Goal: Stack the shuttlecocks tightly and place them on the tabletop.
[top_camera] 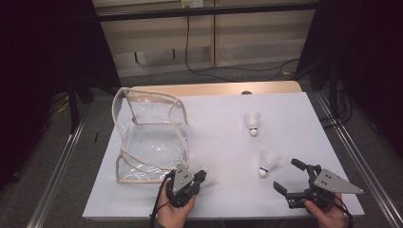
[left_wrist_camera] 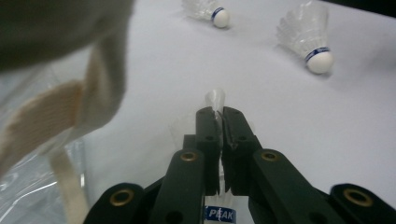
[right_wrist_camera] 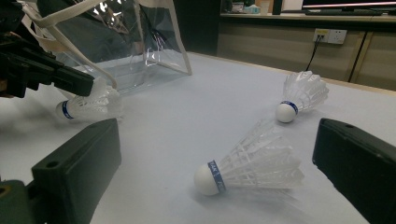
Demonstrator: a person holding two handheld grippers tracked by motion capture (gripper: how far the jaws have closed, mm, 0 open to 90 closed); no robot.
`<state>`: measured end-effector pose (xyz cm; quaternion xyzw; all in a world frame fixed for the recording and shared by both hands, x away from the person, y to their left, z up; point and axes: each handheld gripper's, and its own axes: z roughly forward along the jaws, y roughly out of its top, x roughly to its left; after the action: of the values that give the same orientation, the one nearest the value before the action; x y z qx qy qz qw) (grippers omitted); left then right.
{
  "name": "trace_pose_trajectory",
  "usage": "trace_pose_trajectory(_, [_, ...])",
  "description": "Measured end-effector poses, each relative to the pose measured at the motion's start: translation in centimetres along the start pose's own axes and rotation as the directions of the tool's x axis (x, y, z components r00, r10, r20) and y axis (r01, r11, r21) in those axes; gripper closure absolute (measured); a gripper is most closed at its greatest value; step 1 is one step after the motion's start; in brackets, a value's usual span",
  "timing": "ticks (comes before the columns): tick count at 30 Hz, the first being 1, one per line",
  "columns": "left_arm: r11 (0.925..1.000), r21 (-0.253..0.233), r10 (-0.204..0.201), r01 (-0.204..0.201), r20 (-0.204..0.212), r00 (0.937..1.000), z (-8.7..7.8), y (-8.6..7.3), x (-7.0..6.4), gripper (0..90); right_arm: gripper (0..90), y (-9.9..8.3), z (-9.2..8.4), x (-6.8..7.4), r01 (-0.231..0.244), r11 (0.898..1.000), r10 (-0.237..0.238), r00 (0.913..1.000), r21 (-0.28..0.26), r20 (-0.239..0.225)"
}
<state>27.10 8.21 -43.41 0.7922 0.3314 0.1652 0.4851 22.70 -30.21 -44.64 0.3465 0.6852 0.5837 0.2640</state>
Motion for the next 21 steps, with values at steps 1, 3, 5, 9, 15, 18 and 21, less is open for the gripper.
trace_pose_trajectory(1, [1.0000,-0.009,-0.002,0.003,0.012,0.9999,0.0,0.1,-0.1,86.6,0.8,0.0,0.0,0.0,0.002,1.000,-0.002,1.0000,0.000,0.002])
trace_pose_trajectory(3, [0.9999,-0.010,-0.014,0.014,0.024,0.9996,-0.1,0.4,-0.3,86.7,0.8,0.0,0.0,0.0,0.001,1.000,-0.001,1.0000,-0.001,-0.001])
trace_pose_trajectory(5, [0.9996,-0.016,-0.021,0.022,0.041,0.9990,-0.1,0.9,-0.4,86.7,0.8,0.0,0.0,0.0,0.002,1.000,-0.002,1.0000,0.000,0.001])
trace_pose_trajectory(9, [0.9990,-0.017,-0.040,0.041,0.066,0.9970,0.1,1.5,-0.6,86.7,0.8,0.0,-0.1,0.0,0.005,1.000,-0.005,1.0000,0.002,0.006])
trace_pose_trajectory(15, [0.9995,-0.024,-0.018,0.021,0.093,0.9955,0.8,2.6,-1.6,86.7,0.8,0.0,-0.1,-0.2,0.006,1.000,-0.006,1.0000,-0.003,0.007])
trace_pose_trajectory(18, [0.9992,-0.034,-0.015,0.019,0.102,0.9947,1.1,3.0,-1.7,86.8,0.7,0.0,-0.2,-0.2,0.003,1.000,-0.003,1.0000,-0.003,0.007])
trace_pose_trajectory(21, [0.9992,-0.038,-0.011,0.016,0.110,0.9939,1.5,3.6,-1.9,86.7,0.8,0.0,-0.2,-0.3,0.004,1.000,-0.004,0.9999,-0.005,0.009])
